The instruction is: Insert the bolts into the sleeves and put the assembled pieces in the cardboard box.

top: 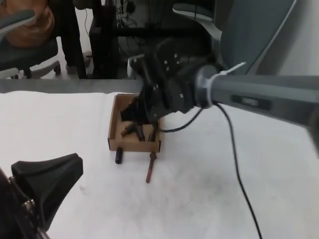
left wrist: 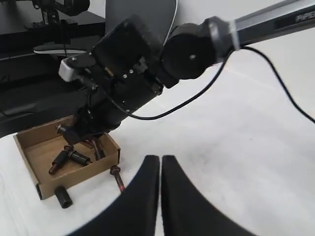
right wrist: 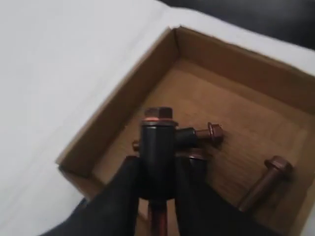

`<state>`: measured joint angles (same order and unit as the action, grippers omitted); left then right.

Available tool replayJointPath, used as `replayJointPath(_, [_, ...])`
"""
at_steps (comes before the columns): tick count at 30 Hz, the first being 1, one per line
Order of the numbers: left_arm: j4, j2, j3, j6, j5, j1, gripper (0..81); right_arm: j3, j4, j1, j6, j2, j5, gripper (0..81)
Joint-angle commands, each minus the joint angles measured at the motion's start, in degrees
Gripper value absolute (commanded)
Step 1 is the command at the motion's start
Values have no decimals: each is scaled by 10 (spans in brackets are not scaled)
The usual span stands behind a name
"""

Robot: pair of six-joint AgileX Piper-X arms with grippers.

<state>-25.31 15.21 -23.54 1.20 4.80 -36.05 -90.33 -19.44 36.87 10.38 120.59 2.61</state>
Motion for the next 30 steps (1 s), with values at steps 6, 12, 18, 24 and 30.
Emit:
replayJointPath(6, [-16, 13, 14, -21, -103, 1, 1, -54, -98, -12, 4, 37, 3, 539])
replayJointPath(12, [27, 99, 31, -21, -123, 3, 322, -56, -183, 15, 21, 0, -13, 671])
replayJointPath(18, [152, 335, 43, -12, -86, 59, 581, -56, -205, 26, 37, -54, -26, 671])
replayJointPath(24, [196, 579, -10, 0, -42, 125, 581, -56, -304, 22, 22, -105, -103, 671])
replayJointPath(30, [232, 657, -77, 5, -17, 127, 581, -56, -367, 14, -16, -132, -164, 671])
